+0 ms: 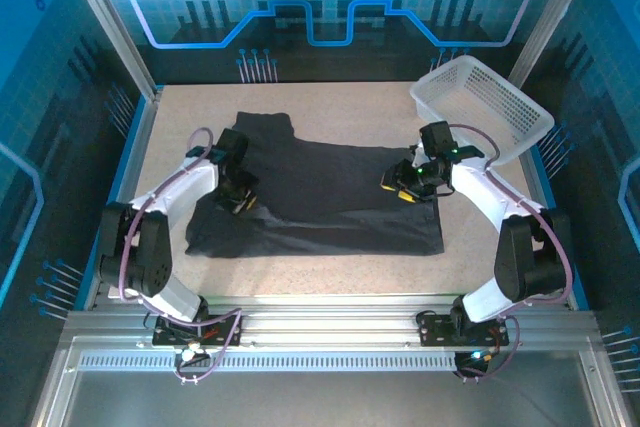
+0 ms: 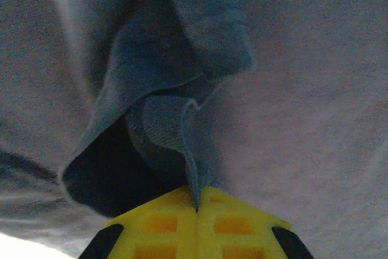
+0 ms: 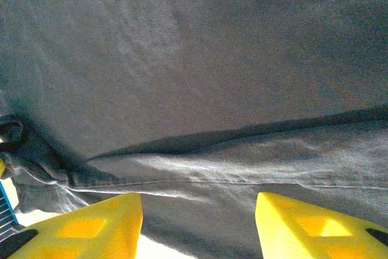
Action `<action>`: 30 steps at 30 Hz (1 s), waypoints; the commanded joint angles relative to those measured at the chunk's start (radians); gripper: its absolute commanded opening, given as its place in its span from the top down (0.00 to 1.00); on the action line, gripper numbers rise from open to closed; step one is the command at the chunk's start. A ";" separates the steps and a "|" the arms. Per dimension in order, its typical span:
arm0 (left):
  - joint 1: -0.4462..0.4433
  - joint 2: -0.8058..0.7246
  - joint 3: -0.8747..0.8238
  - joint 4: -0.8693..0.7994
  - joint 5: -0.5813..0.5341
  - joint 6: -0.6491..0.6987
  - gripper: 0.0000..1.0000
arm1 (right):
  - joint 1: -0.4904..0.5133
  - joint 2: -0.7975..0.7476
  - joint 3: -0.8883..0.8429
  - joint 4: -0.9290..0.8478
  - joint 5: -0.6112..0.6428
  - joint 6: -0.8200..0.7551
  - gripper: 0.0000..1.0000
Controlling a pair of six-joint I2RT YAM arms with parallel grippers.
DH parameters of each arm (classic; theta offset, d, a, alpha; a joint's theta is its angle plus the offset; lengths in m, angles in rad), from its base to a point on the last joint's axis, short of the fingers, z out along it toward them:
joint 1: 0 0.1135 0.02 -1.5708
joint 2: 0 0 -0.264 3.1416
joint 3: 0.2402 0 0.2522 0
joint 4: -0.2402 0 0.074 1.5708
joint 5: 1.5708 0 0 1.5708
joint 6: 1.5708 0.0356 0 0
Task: Fold and stack the t-shirts
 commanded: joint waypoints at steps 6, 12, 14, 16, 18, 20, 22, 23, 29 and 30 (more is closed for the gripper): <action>-0.023 0.198 0.205 0.009 0.051 0.110 1.00 | -0.015 -0.016 0.003 -0.018 -0.007 0.017 0.48; -0.023 0.256 0.248 0.113 0.108 0.180 1.00 | -0.015 -0.010 -0.014 -0.010 -0.014 0.022 0.49; -0.021 0.282 0.269 0.112 0.130 0.201 0.90 | -0.014 -0.005 -0.018 -0.008 -0.019 0.025 0.49; -0.017 0.307 0.289 0.096 0.154 0.220 0.59 | -0.011 0.003 -0.014 -0.005 -0.024 0.029 0.49; -0.011 0.288 0.291 0.099 0.141 0.243 0.47 | -0.007 0.008 -0.005 -0.008 -0.021 0.027 0.49; 0.000 0.232 0.274 0.115 0.088 0.262 0.46 | 0.000 0.010 0.004 -0.013 -0.018 0.026 0.49; 0.021 0.177 0.260 0.105 0.016 0.289 0.48 | 0.007 0.011 0.016 -0.022 -0.009 0.017 0.49; 0.036 0.158 0.260 0.078 -0.018 0.303 0.49 | 0.013 0.013 0.026 -0.029 -0.004 0.008 0.49; 0.132 0.200 0.260 -0.033 -0.058 0.417 0.56 | 0.070 0.055 0.098 -0.059 -0.007 -0.059 0.49; 0.134 0.210 0.263 -0.029 -0.070 0.459 0.57 | 0.081 0.068 0.114 -0.063 -0.015 -0.071 0.49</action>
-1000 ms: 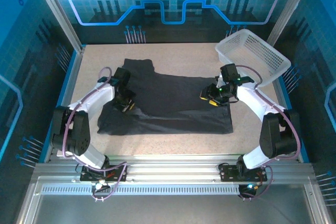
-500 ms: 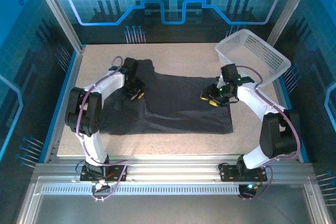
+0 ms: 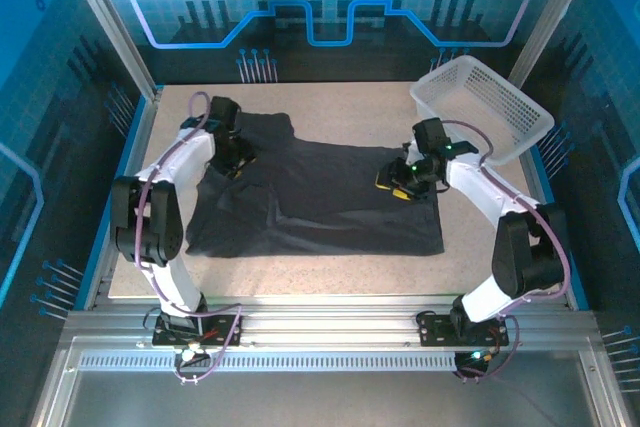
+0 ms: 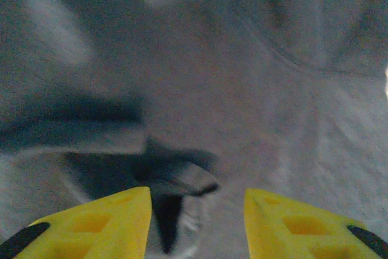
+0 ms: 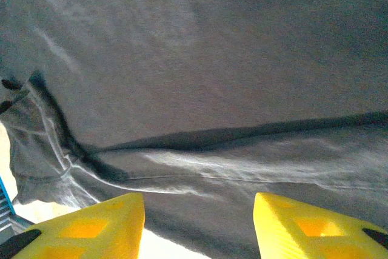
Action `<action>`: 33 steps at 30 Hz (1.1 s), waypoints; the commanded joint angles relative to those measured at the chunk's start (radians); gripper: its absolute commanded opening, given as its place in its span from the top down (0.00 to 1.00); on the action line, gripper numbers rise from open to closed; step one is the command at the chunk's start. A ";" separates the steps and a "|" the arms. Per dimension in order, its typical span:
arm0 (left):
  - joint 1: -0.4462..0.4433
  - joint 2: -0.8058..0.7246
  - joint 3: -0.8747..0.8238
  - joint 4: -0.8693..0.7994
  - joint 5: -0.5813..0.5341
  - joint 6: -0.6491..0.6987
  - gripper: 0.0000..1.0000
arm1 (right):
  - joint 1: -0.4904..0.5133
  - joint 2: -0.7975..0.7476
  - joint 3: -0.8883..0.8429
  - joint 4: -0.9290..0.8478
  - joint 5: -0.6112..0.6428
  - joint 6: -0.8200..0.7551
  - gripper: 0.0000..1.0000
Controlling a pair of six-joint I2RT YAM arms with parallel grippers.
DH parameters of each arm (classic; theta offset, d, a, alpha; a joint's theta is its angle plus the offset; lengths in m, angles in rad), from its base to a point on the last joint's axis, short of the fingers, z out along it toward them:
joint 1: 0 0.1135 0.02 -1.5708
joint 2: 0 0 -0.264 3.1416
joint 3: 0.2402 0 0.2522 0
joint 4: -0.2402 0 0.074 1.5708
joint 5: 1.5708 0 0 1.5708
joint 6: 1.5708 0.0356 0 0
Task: Fold and stack the t-shirts
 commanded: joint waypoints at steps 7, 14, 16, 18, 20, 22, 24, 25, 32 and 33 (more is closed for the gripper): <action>0.001 0.088 0.013 -0.040 -0.095 0.343 0.52 | 0.072 0.094 0.137 -0.033 -0.098 -0.088 0.47; -0.038 0.144 0.011 -0.048 -0.191 0.414 0.51 | 0.085 0.111 0.166 -0.021 -0.122 -0.069 0.46; -0.040 0.157 0.003 -0.030 -0.205 0.419 0.51 | 0.086 0.112 0.170 -0.023 -0.122 -0.068 0.46; -0.040 0.177 0.004 -0.017 -0.213 0.419 0.51 | 0.088 0.111 0.170 -0.024 -0.123 -0.069 0.46; -0.040 0.195 0.008 -0.009 -0.216 0.421 0.55 | 0.088 0.109 0.167 -0.026 -0.121 -0.068 0.46; -0.040 0.204 0.014 -0.013 -0.238 0.420 0.63 | 0.088 0.105 0.163 -0.026 -0.120 -0.068 0.46; -0.040 0.194 0.009 -0.011 -0.261 0.421 0.73 | 0.088 0.101 0.159 -0.026 -0.117 -0.067 0.46; -0.040 0.183 0.006 -0.007 -0.273 0.420 0.79 | 0.088 0.100 0.155 -0.026 -0.115 -0.067 0.46; -0.034 0.101 -0.008 -0.020 -0.373 0.399 1.00 | 0.087 0.100 0.141 -0.017 -0.111 -0.062 0.47; -0.030 0.087 -0.010 -0.020 -0.377 0.392 1.00 | 0.088 0.102 0.140 -0.017 -0.108 -0.062 0.47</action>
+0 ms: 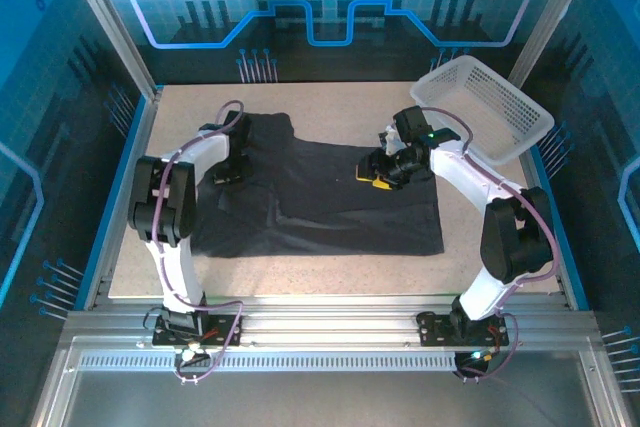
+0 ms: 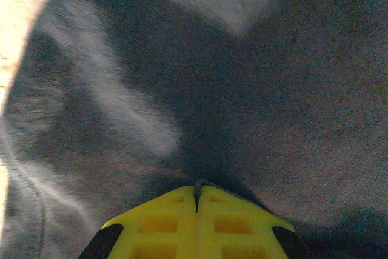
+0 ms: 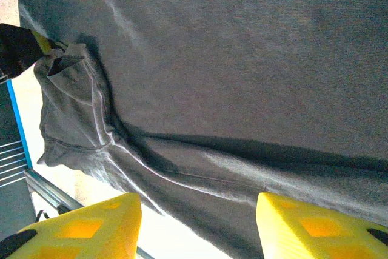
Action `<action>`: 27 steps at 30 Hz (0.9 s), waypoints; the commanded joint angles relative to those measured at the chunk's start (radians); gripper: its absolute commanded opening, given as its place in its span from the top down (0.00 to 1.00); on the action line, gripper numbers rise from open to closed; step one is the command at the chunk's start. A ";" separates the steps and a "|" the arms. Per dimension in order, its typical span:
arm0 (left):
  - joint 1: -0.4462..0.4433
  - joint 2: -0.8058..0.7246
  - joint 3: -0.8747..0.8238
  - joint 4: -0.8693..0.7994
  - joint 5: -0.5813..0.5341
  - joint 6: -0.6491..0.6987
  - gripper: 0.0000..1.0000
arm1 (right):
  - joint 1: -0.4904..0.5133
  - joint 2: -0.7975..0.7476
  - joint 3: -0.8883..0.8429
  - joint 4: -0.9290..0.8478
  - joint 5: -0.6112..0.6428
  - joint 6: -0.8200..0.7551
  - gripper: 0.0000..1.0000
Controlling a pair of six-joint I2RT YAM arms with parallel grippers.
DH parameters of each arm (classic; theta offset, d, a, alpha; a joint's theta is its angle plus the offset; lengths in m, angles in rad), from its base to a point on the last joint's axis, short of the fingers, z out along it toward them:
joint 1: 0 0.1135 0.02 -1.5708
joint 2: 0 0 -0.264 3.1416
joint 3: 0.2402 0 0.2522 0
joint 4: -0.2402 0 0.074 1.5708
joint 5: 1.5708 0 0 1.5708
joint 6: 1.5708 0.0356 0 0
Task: Fold and stack the t-shirts
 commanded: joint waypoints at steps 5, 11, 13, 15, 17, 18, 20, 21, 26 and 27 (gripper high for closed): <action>0.045 -0.124 -0.014 -0.027 -0.063 -0.064 1.00 | 0.012 -0.004 -0.019 0.000 0.003 0.005 0.48; 0.078 -0.098 -0.004 -0.056 -0.055 -0.073 1.00 | 0.012 -0.006 -0.037 -0.002 0.025 0.008 0.49; 0.084 -0.086 -0.002 -0.065 -0.054 -0.076 0.95 | 0.011 -0.014 -0.048 -0.004 0.040 0.011 0.49; 0.086 -0.080 0.002 -0.076 -0.056 -0.087 0.71 | 0.006 -0.029 -0.065 -0.004 0.062 0.016 0.50; 0.086 -0.097 0.005 -0.091 -0.065 -0.112 0.50 | 0.001 -0.056 -0.094 -0.007 0.107 0.024 0.51; 0.085 -0.116 -0.001 -0.093 -0.068 -0.130 0.49 | -0.002 -0.070 -0.109 -0.010 0.135 0.028 0.51; 0.084 -0.181 -0.031 -0.112 -0.061 -0.190 0.50 | -0.016 -0.109 -0.155 -0.016 0.201 0.045 0.53; 0.083 -0.213 -0.050 -0.122 -0.050 -0.222 0.51 | -0.029 -0.124 -0.178 -0.021 0.222 0.059 0.54; 0.075 -0.348 -0.233 -0.177 0.102 -0.425 0.67 | -0.097 -0.160 -0.288 -0.030 0.275 0.112 0.65; 0.075 -0.359 -0.265 -0.178 0.129 -0.450 0.70 | -0.103 -0.153 -0.297 -0.030 0.275 0.112 0.67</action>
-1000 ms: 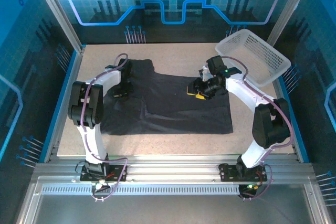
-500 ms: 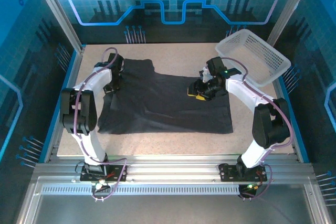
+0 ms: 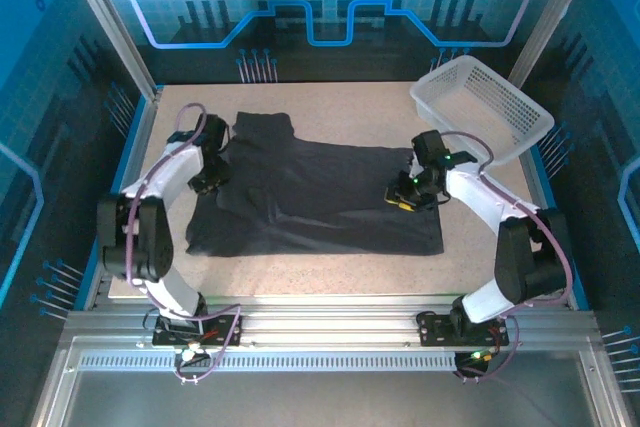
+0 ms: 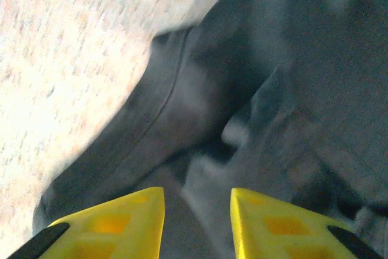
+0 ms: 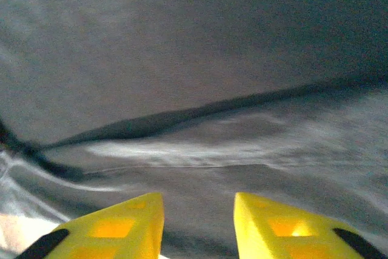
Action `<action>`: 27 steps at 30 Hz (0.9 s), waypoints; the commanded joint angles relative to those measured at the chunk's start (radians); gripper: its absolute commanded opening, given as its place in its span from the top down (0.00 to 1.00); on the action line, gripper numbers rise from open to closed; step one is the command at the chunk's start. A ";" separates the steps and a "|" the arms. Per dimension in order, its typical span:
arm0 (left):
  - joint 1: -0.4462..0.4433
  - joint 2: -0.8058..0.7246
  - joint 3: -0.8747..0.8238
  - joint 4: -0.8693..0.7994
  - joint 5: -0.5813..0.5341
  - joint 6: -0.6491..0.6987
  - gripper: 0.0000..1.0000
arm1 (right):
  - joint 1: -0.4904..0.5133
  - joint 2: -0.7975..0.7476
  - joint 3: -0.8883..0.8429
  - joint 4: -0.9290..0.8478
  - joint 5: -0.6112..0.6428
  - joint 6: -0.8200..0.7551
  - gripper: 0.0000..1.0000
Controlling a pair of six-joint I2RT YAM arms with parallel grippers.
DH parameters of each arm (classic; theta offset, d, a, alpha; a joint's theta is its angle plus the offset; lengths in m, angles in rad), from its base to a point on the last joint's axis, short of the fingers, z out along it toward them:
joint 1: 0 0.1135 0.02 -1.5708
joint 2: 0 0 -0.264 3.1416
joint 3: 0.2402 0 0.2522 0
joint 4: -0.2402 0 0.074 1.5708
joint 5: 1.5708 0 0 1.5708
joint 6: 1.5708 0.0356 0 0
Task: Fold and stack the t-shirts
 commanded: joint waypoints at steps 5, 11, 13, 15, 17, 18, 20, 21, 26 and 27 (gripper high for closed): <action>0.000 -0.032 -0.213 -0.028 0.241 -0.260 0.85 | -0.026 0.082 -0.029 -0.047 0.083 0.047 0.74; 0.022 0.090 -0.248 0.005 0.282 -0.341 0.85 | -0.027 0.240 0.004 -0.113 0.128 0.074 0.76; 0.048 0.104 -0.274 0.011 0.298 -0.377 0.84 | -0.020 0.270 0.016 -0.132 0.129 0.063 0.76; 0.083 0.079 -0.313 0.024 0.302 -0.409 0.83 | -0.001 0.278 0.030 -0.152 0.145 0.052 0.76; 0.128 0.030 -0.353 0.019 0.287 -0.429 0.82 | 0.023 0.279 0.041 -0.168 0.141 0.044 0.75; 0.150 0.009 -0.365 0.015 0.283 -0.430 0.82 | 0.036 0.278 0.045 -0.175 0.135 0.044 0.74; 0.208 -0.017 -0.392 0.008 0.285 -0.416 0.81 | 0.067 0.279 0.049 -0.179 0.110 0.054 0.74; 0.233 -0.023 -0.400 0.008 0.286 -0.405 0.80 | 0.083 0.280 0.050 -0.177 0.095 0.061 0.73; 0.341 -0.036 -0.414 0.004 0.302 -0.392 0.78 | 0.136 0.292 0.064 -0.176 0.043 0.105 0.73; 0.354 -0.045 -0.416 0.010 0.306 -0.400 0.78 | 0.138 0.285 0.067 -0.180 0.043 0.116 0.73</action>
